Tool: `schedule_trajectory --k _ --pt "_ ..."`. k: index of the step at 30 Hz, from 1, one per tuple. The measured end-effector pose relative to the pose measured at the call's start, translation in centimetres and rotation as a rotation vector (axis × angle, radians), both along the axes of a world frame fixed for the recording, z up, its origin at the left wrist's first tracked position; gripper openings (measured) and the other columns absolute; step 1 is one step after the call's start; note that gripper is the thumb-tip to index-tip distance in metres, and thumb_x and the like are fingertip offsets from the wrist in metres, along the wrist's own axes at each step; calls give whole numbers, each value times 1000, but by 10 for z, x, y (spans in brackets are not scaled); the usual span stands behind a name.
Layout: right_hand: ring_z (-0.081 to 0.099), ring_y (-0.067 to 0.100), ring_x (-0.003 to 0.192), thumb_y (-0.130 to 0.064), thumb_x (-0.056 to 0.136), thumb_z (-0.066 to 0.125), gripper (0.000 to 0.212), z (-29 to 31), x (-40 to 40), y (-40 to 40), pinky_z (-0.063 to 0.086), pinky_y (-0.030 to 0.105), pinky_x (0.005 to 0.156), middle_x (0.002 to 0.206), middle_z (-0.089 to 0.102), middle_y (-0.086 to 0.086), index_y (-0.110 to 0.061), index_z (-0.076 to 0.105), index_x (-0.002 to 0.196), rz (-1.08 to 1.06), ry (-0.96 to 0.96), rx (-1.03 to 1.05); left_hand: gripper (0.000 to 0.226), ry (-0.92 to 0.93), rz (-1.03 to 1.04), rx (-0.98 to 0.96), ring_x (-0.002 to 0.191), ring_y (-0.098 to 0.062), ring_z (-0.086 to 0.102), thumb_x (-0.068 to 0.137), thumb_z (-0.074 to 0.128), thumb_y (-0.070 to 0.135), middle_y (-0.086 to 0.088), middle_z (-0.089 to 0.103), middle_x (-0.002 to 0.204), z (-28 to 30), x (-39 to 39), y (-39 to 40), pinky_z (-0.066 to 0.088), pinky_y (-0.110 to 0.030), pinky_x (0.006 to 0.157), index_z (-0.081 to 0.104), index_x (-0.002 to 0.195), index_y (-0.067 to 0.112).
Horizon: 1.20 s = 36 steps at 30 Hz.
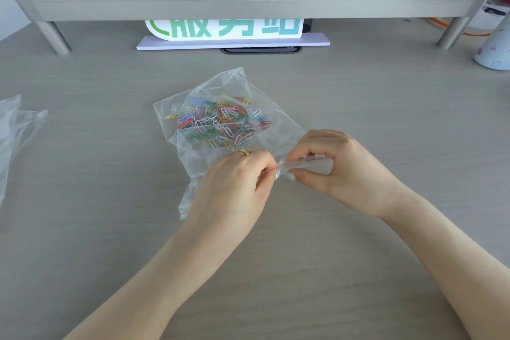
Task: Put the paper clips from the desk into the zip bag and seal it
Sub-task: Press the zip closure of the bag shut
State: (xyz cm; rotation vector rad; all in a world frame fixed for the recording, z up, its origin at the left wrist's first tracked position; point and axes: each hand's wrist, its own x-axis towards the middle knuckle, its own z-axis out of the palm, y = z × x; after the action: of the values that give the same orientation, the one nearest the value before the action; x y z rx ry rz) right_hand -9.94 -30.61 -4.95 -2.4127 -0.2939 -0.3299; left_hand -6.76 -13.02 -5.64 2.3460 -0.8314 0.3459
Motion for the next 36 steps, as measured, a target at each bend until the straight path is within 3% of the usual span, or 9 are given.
schedule_trajectory --k 2,5,10,13,17,19,22,29,36 --pt "55 2 77 -41 75 55 23 -2 0 0 41 25 80 80 61 -20 -23 69 82 16 -36 -28 10 6 9 -13 56 -15 49 76 56 16 2 59 59 -2 0 0 34 -26 44 62 68 15" --pt "50 -3 72 -37 79 57 18 -3 0 1 35 23 79 78 60 -20 -25 70 80 8 -84 -58 11 -2 10 -17 68 -17 42 76 57 12 1 56 56 -4 -1 -1 34 -29 59 61 66 14" --pt "50 -5 72 -30 80 57 13 -2 1 0 38 26 78 78 60 -20 -24 69 78 -7 -119 -84 11 34 -32 -55 61 -12 51 78 57 19 1 61 63 -4 -1 -1 36 -29 60 64 72 14" --pt "53 3 75 -25 80 57 9 1 2 -4 41 29 80 79 58 -24 -24 66 78 -58 -119 -75 9 -33 -19 -34 71 -20 54 75 60 22 1 60 72 -2 0 -1 35 -28 63 63 75 13" --pt "52 -3 77 -30 80 57 9 2 1 -8 35 32 90 79 58 -23 -30 65 79 -73 -76 -61 8 -75 16 -48 67 -18 52 77 60 16 1 57 67 -1 1 -1 33 -26 60 60 70 12" --pt "51 -5 81 -34 78 56 8 1 0 -7 21 34 107 80 56 -25 -37 63 82 -67 -59 -111 8 -68 21 -46 63 -21 54 77 59 15 1 56 65 -1 0 -1 34 -27 57 59 69 13" --pt "47 -7 87 -44 76 50 13 1 -2 -2 2 32 112 77 53 -29 -38 58 84 -76 -106 -182 10 -55 12 -31 63 -20 55 78 57 19 3 57 66 0 -1 0 38 -26 49 60 70 14" --pt "46 -1 87 -47 76 47 21 1 -1 0 -2 29 108 75 54 -25 -35 64 78 -95 -176 -188 12 -82 -46 -33 55 -19 56 77 60 22 4 61 63 1 -1 0 41 -25 42 68 72 16" --pt "46 -5 80 -52 78 46 28 -2 -1 2 5 37 108 74 53 -25 -34 68 75 -95 -173 -212 12 -78 -68 -29 47 -22 56 75 61 22 2 61 56 0 0 0 45 -29 38 71 70 17"
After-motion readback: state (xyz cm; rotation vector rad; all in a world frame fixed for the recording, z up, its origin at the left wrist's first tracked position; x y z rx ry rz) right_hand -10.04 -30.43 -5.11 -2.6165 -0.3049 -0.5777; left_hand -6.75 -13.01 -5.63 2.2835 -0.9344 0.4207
